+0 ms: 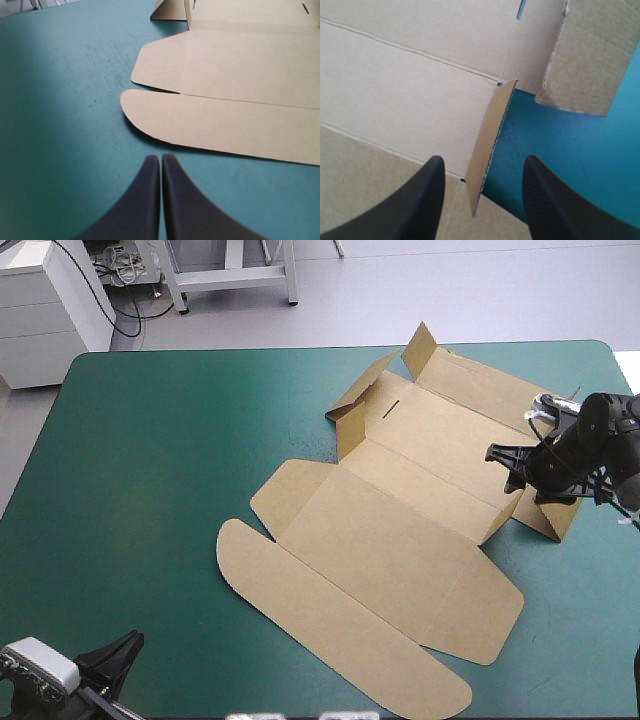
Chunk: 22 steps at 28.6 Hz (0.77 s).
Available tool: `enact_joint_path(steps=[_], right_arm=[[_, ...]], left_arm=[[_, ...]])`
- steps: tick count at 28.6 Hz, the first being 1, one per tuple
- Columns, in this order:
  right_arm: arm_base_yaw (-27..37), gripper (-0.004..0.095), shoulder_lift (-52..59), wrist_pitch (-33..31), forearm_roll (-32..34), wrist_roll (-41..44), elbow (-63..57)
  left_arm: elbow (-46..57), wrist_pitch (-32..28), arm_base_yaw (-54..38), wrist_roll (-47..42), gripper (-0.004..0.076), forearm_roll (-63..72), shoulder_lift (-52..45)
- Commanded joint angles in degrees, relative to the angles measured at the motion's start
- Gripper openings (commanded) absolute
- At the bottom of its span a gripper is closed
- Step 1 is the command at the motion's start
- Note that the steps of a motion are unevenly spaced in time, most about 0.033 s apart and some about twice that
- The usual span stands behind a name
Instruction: Fold the box
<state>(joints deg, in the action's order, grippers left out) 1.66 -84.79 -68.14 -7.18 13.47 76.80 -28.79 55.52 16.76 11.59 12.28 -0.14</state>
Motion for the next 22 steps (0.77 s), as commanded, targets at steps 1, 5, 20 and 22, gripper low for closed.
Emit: enact_joint_path(steps=[1,5,20,22], right_arm=[[0.5,0.0448,2.4,1.1,-1.2,-0.1,-0.4],[0.5,0.0448,2.2,1.3,-0.4,0.4,-3.2],[0.5,0.0446,-3.2,5.5,-2.2,3.1,-3.6],[0.5,0.0442,-3.6,5.6,-1.6,3.1,-3.6]], left_arm=[[-1.4,-4.4,0.2,0.3,-0.0008,0.6,1.0],[-1.4,-4.4,0.2,0.4,-0.0008,0.4,1.0],[-1.4,-4.4,0.2,1.0,-0.0008,0.4,1.0],[-1.4,-4.4,0.2,1.0,-0.0008,0.4,1.0]])
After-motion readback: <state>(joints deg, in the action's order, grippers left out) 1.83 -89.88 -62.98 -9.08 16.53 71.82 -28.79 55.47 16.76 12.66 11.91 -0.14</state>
